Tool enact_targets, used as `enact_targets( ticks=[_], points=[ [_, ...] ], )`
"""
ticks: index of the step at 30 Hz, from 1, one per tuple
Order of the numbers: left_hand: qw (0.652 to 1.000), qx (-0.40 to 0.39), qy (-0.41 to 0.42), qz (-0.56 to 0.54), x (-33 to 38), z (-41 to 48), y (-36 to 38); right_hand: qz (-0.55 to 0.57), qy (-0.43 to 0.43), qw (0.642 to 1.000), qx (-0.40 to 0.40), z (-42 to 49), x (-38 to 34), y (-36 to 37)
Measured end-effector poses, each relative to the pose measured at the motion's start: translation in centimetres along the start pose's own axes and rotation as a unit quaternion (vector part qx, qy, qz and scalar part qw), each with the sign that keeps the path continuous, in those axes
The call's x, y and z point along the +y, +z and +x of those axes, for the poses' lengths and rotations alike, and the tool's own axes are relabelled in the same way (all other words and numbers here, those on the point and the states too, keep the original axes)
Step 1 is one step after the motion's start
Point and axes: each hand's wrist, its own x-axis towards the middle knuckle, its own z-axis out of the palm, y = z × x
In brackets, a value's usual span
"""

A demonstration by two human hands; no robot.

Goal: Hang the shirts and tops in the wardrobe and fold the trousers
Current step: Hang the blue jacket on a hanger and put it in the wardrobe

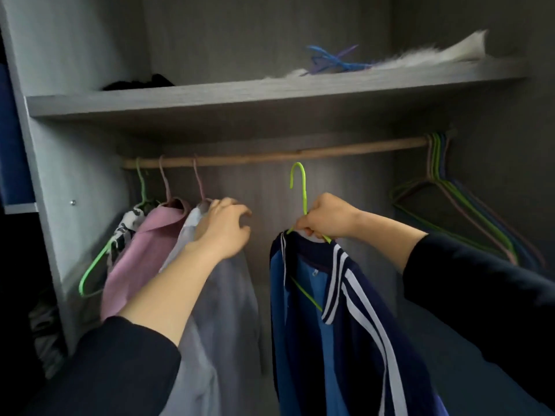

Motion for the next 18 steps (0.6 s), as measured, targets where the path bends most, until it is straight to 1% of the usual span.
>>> enact_targets(
  ticks=[2, 5, 8, 11, 14, 18],
  points=[
    [1.0, 0.019, 0.004, 0.008, -1.8, 2.4, -0.7, 0.003, 0.005, 1.0, 0.022, 2.6, -1.0, 0.5],
    [0.998, 0.045, 0.005, 0.031, -4.4, 5.9, -1.7, -0.001, 0.003, 0.999, 0.033, 6.1, -2.9, 1.0],
    [0.996, 0.068, 0.018, 0.06, -6.5, 8.7, -2.7, -0.027, -0.003, 0.999, 0.047, 9.3, -4.8, 1.6],
    [0.994, 0.065, 0.029, 0.077, -8.4, 11.0, -2.9, -0.058, -0.018, 0.996, 0.06, 12.2, -6.6, 2.4],
    [0.993, 0.062, 0.044, 0.084, -9.8, 12.6, -2.4, -0.082, -0.031, 0.995, 0.052, 14.8, -8.2, 3.3],
    [0.992, 0.092, 0.054, 0.07, -10.7, 13.4, -1.7, -0.09, -0.039, 0.994, 0.051, 17.8, -9.3, 5.3]
  ],
)
